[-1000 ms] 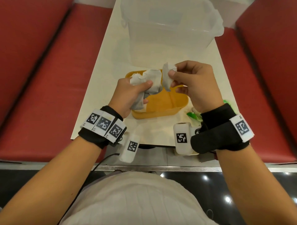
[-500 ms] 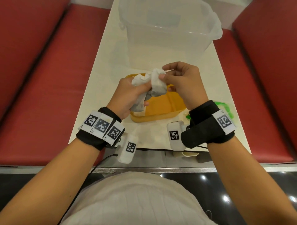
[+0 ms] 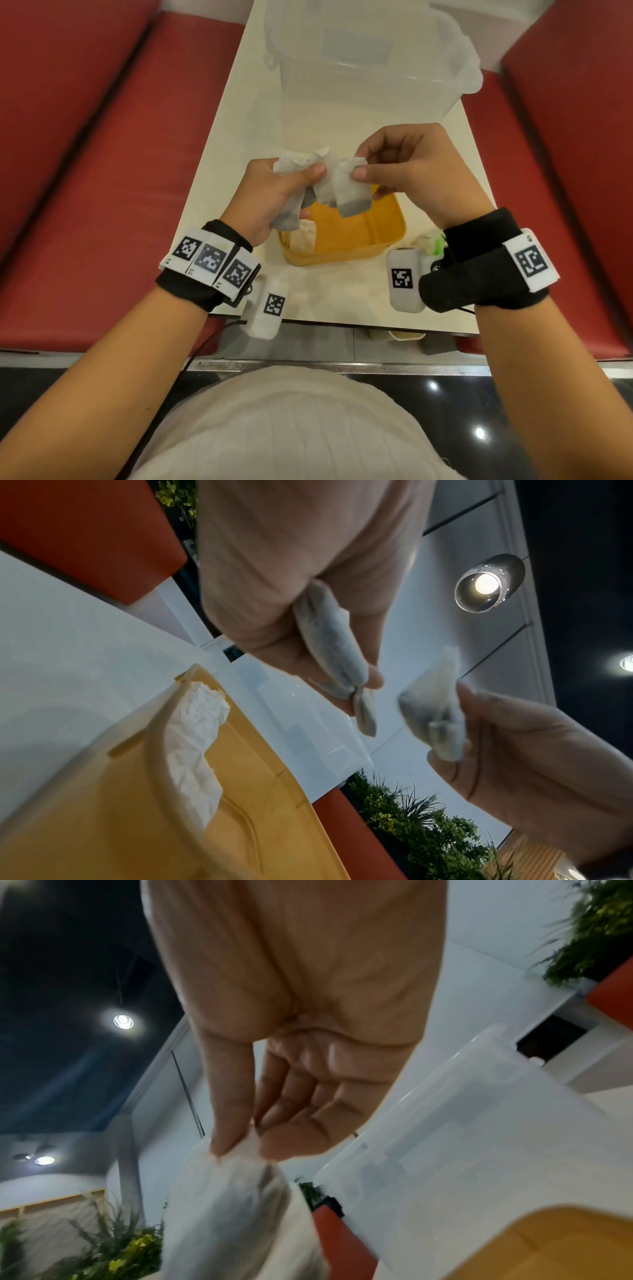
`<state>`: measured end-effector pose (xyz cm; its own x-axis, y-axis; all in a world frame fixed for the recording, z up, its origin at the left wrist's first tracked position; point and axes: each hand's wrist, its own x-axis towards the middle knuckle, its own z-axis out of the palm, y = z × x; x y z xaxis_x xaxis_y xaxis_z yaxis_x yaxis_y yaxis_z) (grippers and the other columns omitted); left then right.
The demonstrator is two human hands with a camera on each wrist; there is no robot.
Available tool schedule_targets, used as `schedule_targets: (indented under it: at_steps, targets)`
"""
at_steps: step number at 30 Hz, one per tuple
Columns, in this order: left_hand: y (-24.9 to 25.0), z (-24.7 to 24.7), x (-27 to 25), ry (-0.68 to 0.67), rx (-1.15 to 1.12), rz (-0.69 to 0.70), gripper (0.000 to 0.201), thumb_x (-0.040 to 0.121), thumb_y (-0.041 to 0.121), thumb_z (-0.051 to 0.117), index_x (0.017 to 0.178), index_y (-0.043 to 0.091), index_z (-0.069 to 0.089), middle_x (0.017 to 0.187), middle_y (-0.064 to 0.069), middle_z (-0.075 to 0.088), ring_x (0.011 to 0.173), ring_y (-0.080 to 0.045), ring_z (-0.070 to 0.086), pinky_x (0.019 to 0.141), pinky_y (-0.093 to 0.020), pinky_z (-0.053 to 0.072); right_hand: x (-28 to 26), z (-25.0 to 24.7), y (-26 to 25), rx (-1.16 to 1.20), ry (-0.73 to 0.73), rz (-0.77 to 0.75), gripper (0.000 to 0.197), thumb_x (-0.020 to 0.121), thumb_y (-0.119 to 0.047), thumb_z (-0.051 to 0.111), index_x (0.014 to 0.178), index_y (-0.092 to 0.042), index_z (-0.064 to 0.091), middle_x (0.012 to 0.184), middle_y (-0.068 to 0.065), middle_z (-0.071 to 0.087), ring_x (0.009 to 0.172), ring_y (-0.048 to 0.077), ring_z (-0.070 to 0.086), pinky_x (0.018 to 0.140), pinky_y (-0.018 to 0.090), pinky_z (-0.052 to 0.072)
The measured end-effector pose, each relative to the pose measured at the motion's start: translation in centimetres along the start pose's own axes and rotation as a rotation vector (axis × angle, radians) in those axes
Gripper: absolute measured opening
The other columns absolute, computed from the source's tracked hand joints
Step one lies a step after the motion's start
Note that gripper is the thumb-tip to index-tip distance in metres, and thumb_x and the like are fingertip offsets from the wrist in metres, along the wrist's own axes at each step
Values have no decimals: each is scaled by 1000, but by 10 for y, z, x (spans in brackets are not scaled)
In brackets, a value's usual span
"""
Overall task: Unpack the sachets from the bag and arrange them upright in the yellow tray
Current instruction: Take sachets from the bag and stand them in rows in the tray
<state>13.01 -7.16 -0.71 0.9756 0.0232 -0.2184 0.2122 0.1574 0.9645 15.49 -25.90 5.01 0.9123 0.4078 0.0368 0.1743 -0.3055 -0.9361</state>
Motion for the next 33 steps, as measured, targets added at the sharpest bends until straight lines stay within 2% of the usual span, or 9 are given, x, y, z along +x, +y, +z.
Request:
schedule_targets:
  at_steps: [6, 9, 12, 15, 17, 20, 25, 29, 33]
  targets:
    - [2, 4, -7, -101, 72, 13, 14, 92, 26, 61, 86, 14, 65, 72, 2, 63, 59, -8, 61, 46, -23, 49, 14, 14, 10, -107, 124, -16, 13, 79, -6, 72, 84, 4, 67, 80, 24, 67, 68, 36, 61, 60, 40, 53]
    - [0, 3, -8, -120, 65, 1, 19, 94, 30, 57, 98, 15, 68, 83, 1, 65, 65, -9, 62, 46, -22, 50, 17, 13, 15, -109, 72, 27, 6, 81, -4, 70, 82, -1, 66, 74, 17, 64, 64, 20, 58, 55, 32, 48]
    - [-2, -5, -8, -73, 53, 13, 22, 96, 34, 55, 95, 17, 69, 81, 3, 70, 69, -9, 67, 50, -24, 51, 20, 9, 18, -88, 73, 76, 9, 81, -2, 71, 86, -6, 65, 66, 10, 58, 56, 14, 50, 48, 21, 41]
    - [1, -18, -6, 56, -1, -34, 23, 101, 30, 46, 90, 17, 62, 87, 3, 67, 76, -9, 65, 58, -21, 46, 31, 4, 25, -186, 100, 110, 23, 80, -4, 73, 102, -3, 67, 72, 11, 61, 54, 6, 51, 51, 15, 41]
    - [-2, -31, -2, 173, -7, -115, 23, 102, 27, 42, 84, 20, 54, 82, 5, 57, 72, -6, 56, 64, -23, 38, 41, 5, 32, -342, 68, 127, 22, 80, -7, 72, 102, -5, 70, 74, 4, 62, 59, 5, 53, 54, 15, 42]
    - [-17, -48, 5, 319, 92, -172, 17, 96, 31, 54, 82, 21, 55, 75, 6, 58, 60, -2, 59, 56, -23, 36, 55, 13, 40, -565, -23, 163, 12, 82, -6, 68, 93, -7, 71, 75, -2, 59, 63, 8, 53, 53, 15, 46]
    - [-38, -44, -2, 291, 309, -243, 21, 80, 39, 75, 89, 23, 67, 80, 2, 71, 61, -4, 69, 39, -17, 42, 78, 31, 50, -802, -148, 206, 11, 84, 2, 60, 91, -3, 68, 87, 12, 67, 72, 23, 65, 65, 28, 59]
    - [-43, -37, -12, 267, 441, -197, 29, 74, 32, 82, 97, 20, 70, 74, -4, 73, 69, -16, 73, 48, -24, 50, 94, 39, 56, -863, -170, 260, 13, 80, 4, 62, 89, -2, 69, 86, 14, 69, 72, 25, 68, 72, 35, 60]
    - [-42, -37, -14, 233, 423, -187, 28, 76, 25, 81, 100, 17, 70, 75, -5, 71, 66, -15, 71, 43, -20, 45, 104, 42, 65, -820, -135, 307, 11, 78, 1, 70, 88, -5, 69, 91, 14, 69, 82, 27, 69, 78, 38, 60]
